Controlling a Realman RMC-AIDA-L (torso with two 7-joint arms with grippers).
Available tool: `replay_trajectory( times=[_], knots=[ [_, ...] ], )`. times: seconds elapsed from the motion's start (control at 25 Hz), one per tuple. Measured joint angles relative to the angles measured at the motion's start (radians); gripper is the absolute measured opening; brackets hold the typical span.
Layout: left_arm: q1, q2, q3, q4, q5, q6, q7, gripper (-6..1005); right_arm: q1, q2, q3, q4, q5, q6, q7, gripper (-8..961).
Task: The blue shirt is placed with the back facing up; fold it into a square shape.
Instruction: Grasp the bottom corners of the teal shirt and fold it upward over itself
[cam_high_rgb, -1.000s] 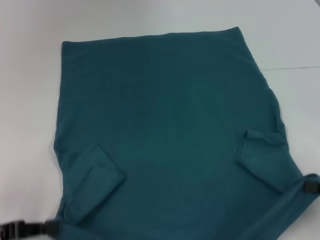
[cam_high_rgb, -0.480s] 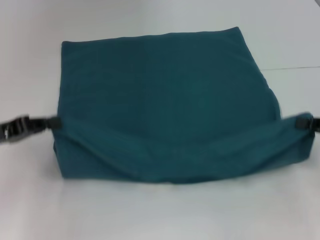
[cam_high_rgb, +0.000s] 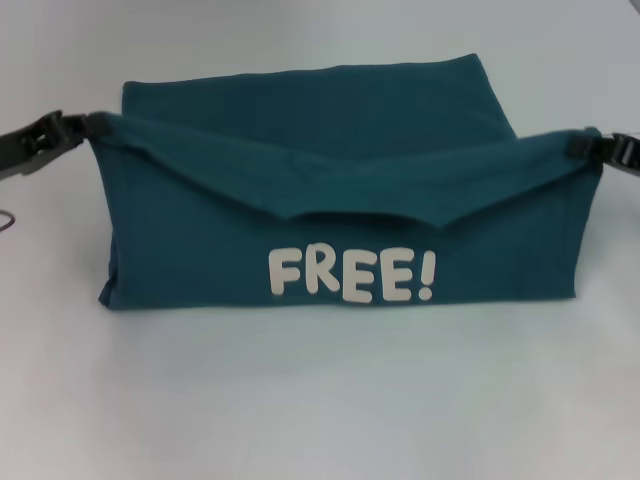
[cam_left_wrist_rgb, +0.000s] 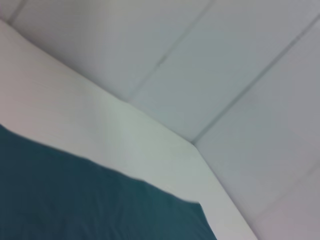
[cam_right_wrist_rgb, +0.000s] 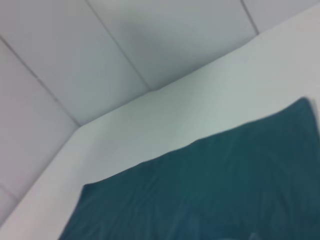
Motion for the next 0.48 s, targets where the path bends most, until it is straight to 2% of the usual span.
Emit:
replay_trajectory(
  times=[0.24, 0.28, 0.36, 0.48],
  knots=[
    [-0.053, -0.014, 0.001, -0.066, -0.069, -0.165, 0.090, 15, 0.080, 0.014, -0.041, 0.046, 0.002, 0.212, -0.049, 65],
    [-0.061, -0.017, 0.001, -0.076, -0.080, -0.196, 0.106, 15, 0.107, 0.017, -0.069, 0.056, 0.003, 0.284, -0.054, 65],
    [-0.072, -0.023, 0.001, -0.088, -0.098, -0.245, 0.132, 15, 0.120, 0.018, -0.084, 0.062, 0.003, 0.312, -0.055, 65],
    [-0.086, -0.034, 0.003, -0.109, -0.128, -0.317, 0.174, 15, 0.173, 0.024, -0.139, 0.098, 0.003, 0.440, -0.075, 65]
  ],
)
